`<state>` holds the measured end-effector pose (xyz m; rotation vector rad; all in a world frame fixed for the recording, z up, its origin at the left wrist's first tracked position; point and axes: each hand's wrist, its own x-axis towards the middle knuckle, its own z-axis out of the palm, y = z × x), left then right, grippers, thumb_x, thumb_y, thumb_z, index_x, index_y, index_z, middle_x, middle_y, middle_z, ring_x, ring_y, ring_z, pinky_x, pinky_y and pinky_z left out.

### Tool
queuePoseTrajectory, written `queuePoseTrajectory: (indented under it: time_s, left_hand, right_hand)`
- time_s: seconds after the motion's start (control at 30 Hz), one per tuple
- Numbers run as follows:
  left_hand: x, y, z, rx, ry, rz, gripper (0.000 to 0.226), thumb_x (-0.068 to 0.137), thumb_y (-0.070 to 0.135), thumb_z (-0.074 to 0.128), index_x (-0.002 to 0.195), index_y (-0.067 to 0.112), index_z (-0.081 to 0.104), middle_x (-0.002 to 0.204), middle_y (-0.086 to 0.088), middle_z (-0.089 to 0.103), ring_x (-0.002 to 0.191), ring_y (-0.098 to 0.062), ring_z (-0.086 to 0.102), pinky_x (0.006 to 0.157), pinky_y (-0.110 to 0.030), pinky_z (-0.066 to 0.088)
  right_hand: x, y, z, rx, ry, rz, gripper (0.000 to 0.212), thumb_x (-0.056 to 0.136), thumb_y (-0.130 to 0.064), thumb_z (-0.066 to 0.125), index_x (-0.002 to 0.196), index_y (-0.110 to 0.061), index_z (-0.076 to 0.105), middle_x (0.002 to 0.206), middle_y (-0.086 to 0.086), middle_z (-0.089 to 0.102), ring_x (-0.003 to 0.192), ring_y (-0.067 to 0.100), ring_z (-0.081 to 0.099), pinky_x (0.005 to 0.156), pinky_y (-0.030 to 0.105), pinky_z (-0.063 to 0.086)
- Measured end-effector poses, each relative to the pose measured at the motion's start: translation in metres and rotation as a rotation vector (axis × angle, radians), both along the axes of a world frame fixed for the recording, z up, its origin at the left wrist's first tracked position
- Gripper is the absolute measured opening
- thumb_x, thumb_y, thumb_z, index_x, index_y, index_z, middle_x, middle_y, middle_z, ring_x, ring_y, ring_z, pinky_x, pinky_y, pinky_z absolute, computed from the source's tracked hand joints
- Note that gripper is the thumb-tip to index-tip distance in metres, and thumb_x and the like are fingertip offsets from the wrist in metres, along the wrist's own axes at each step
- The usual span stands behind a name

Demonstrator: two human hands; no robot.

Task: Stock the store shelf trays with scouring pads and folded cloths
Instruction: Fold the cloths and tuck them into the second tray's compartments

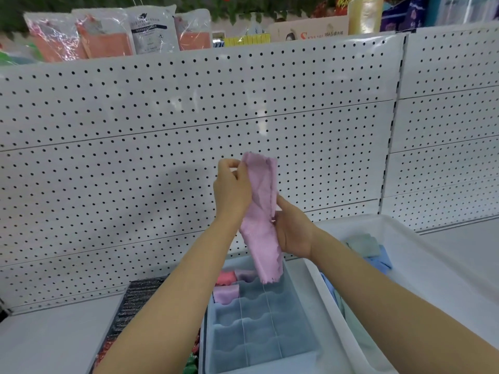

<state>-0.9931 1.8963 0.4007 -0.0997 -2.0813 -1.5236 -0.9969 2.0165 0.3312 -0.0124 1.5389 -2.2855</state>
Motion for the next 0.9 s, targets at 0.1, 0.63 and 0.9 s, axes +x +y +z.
queuePoseTrajectory:
  time_s: [0.1,0.63,0.9]
  left_hand:
    - [-0.018,-0.004,0.004,0.101,-0.122,0.101,0.021,0.101,0.029,0.043,0.099,0.011,0.054,0.075,0.005,0.052,0.064,-0.013,0.05,0.054,-0.026,0.038]
    - [0.039,-0.029,0.014,0.192,-0.018,-0.659,0.025,0.072,-0.009,0.072,0.09,0.008,0.073,0.089,-0.008,0.073,0.086,-0.018,0.068,0.079,-0.026,0.054]
    - [0.051,-0.039,-0.028,-0.389,0.11,-0.51,0.022,0.072,-0.013,0.072,0.07,0.009,0.075,0.086,0.008,0.076,0.098,-0.003,0.069,0.111,-0.022,0.03]
  right_hand:
    - [0.004,0.0,-0.003,-0.058,0.036,0.16,0.089,0.082,-0.077,0.035,0.13,-0.006,0.056,0.129,0.015,0.06,0.122,0.032,0.055,0.108,0.048,0.038]
    - [-0.006,0.005,0.019,-0.027,0.13,-0.093,0.022,0.087,0.002,0.058,0.108,0.004,0.063,0.104,0.017,0.065,0.09,0.025,0.063,0.084,0.034,0.053]
    - [-0.011,0.023,0.059,-0.026,0.189,-0.142,0.015,0.085,-0.01,0.062,0.096,-0.01,0.072,0.084,0.007,0.072,0.071,0.02,0.066,0.065,0.03,0.055]
